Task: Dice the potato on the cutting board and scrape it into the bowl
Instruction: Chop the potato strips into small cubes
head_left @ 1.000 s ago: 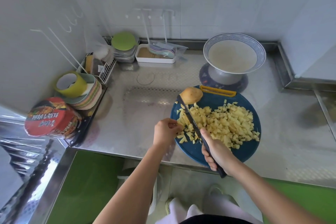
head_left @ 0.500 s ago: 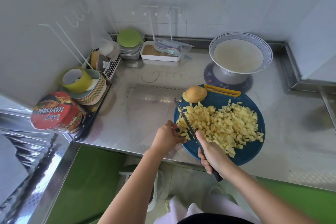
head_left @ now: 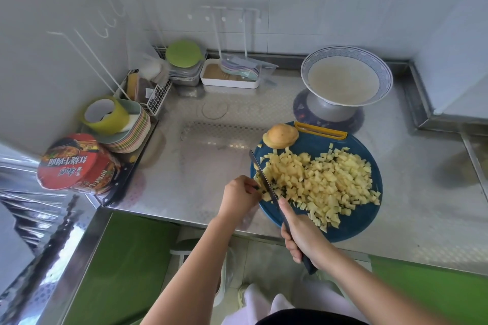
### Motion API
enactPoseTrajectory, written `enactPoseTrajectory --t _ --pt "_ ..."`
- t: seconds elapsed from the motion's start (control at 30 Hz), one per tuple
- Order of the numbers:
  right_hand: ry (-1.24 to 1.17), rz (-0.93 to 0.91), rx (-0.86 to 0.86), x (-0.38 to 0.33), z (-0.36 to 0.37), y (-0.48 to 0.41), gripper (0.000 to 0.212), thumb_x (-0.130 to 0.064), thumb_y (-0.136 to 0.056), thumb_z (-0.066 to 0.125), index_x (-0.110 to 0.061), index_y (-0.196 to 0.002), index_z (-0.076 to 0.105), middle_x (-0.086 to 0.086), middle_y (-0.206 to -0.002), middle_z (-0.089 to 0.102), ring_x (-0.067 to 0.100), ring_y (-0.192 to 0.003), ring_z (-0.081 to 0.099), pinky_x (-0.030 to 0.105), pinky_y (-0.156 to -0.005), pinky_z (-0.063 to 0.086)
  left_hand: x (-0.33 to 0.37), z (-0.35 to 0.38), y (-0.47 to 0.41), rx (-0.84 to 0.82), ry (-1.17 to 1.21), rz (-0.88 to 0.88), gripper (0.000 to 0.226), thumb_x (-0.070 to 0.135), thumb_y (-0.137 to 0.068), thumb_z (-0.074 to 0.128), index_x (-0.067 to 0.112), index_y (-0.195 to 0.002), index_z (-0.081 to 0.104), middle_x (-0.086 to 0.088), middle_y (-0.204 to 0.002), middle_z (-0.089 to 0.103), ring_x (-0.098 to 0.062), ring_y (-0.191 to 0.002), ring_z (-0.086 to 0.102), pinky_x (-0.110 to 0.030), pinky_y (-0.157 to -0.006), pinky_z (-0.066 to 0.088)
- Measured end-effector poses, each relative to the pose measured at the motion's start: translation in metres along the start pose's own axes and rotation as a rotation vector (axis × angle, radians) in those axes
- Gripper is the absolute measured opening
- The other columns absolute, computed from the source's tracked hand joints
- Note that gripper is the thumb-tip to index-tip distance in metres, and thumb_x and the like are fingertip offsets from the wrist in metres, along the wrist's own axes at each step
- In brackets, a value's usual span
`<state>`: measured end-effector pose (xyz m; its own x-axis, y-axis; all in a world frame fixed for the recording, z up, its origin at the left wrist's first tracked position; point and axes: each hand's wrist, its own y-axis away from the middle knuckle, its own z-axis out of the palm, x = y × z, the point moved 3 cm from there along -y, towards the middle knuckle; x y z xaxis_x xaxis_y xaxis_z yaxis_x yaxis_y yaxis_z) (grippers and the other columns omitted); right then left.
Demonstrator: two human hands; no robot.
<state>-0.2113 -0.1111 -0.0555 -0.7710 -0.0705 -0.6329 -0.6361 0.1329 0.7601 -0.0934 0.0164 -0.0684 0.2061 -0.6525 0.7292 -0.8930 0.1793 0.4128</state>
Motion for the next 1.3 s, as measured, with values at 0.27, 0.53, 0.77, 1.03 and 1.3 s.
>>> enactPoseTrajectory --t 0.27,0.53,0.77,1.03,1.3 --pt "0.050 0.010 0.036 0.002 0.006 -0.006 0.074 -0.077 -0.090 0.030 -0.013 -0.053 0.037 0.005 -0.045 0.037 0.018 -0.033 0.034 0.024 -0.036 0.032 0.003 -0.003 -0.006 0.025 0.109 -0.141 0.006 0.007 -0.081 0.064 0.010 -0.086 0.064 -0.007 -0.071 0.067 -0.016 -0.056 0.060 -0.028 -0.060 0.056" --pt "0.054 0.073 0.118 0.004 0.009 -0.014 0.068 -0.075 -0.089 0.034 -0.013 -0.062 0.031 -0.003 -0.040 0.027 0.013 -0.029 0.025 0.018 -0.036 0.023 0.009 -0.005 -0.016 -0.081 0.103 -0.232 0.013 0.008 -0.080 0.072 0.006 -0.080 0.059 -0.010 -0.068 0.067 -0.018 -0.056 0.063 -0.027 -0.062 0.057" --pt "0.072 0.111 0.118 0.015 0.004 -0.022 0.065 -0.070 -0.092 0.038 -0.012 -0.068 0.051 0.001 -0.046 0.045 0.015 -0.036 0.040 0.023 -0.041 0.034 0.006 -0.005 -0.024 -0.120 0.119 -0.278 0.011 0.004 -0.081 0.072 0.000 -0.085 0.062 -0.016 -0.075 0.070 -0.018 -0.057 0.065 -0.026 -0.062 0.059" --pt "-0.099 0.182 -0.017 -0.008 0.002 -0.025 0.074 -0.071 -0.093 0.034 -0.009 -0.056 0.049 0.000 -0.040 0.039 0.013 -0.029 0.033 0.019 -0.034 0.027 0.006 -0.001 -0.024 -0.101 0.042 -0.250 0.010 0.003 -0.081 0.069 0.002 -0.074 0.063 -0.018 -0.077 0.072 -0.020 -0.058 0.064 -0.030 -0.066 0.059" --pt "-0.098 0.079 -0.099 -0.017 -0.010 -0.018 0.072 -0.078 -0.086 0.037 -0.015 -0.052 0.038 0.002 -0.045 0.034 0.015 -0.035 0.030 0.023 -0.038 0.028 0.003 -0.033 -0.019 0.006 0.036 -0.150 0.011 0.001 -0.084 0.066 0.008 -0.093 0.066 -0.007 -0.079 0.068 -0.016 -0.066 0.068 -0.027 -0.063 0.059"
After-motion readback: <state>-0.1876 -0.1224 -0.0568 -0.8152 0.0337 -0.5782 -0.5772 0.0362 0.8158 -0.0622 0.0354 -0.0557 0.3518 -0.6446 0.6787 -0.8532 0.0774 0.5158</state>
